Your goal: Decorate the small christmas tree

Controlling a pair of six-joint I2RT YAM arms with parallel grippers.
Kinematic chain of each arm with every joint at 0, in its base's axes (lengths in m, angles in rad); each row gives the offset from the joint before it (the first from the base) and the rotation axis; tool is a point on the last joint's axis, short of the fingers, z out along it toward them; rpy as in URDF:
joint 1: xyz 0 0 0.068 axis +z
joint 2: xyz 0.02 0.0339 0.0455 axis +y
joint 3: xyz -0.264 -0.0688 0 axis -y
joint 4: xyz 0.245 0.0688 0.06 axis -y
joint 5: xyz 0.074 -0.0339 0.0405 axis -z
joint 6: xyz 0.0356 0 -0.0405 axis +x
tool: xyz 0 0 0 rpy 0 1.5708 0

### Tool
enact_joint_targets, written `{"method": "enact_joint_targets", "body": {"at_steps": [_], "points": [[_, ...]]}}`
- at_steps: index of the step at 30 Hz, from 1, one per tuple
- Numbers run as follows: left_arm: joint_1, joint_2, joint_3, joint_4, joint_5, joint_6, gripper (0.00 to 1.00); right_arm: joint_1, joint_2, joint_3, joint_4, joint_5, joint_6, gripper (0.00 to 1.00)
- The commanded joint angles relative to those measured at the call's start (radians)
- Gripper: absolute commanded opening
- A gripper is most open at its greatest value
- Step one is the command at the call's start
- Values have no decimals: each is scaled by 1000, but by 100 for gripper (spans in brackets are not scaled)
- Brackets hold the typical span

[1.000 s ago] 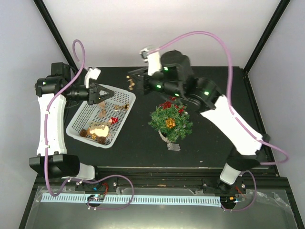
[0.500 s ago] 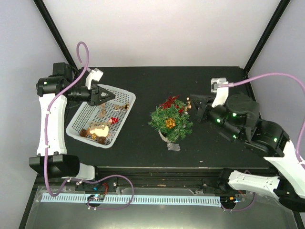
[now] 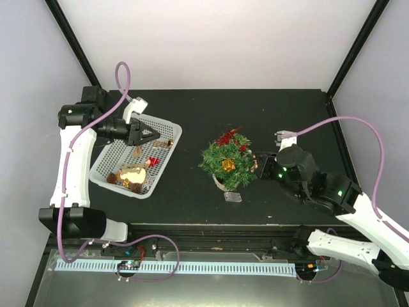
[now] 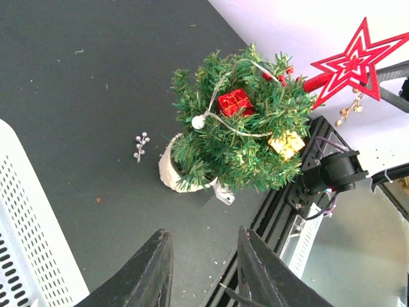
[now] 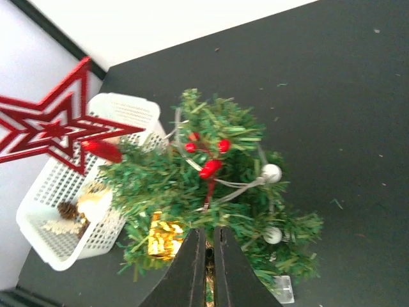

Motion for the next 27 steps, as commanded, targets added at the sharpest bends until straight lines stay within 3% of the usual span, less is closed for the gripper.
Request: {"method": "enact_joint_targets", "body": {"at_steps": [1,13,27], "points": [[-11,-31,-12,18,-23,-19,31,-26,-44,-47,-33,96,109,1],[-28,-18,-20,21,-41,-35,31,-290,-117,-290,166,-205,109,1],[-30,-29,-44,32,-53,-36,31,-358,-51,-369,298,-333,123,1]]}}
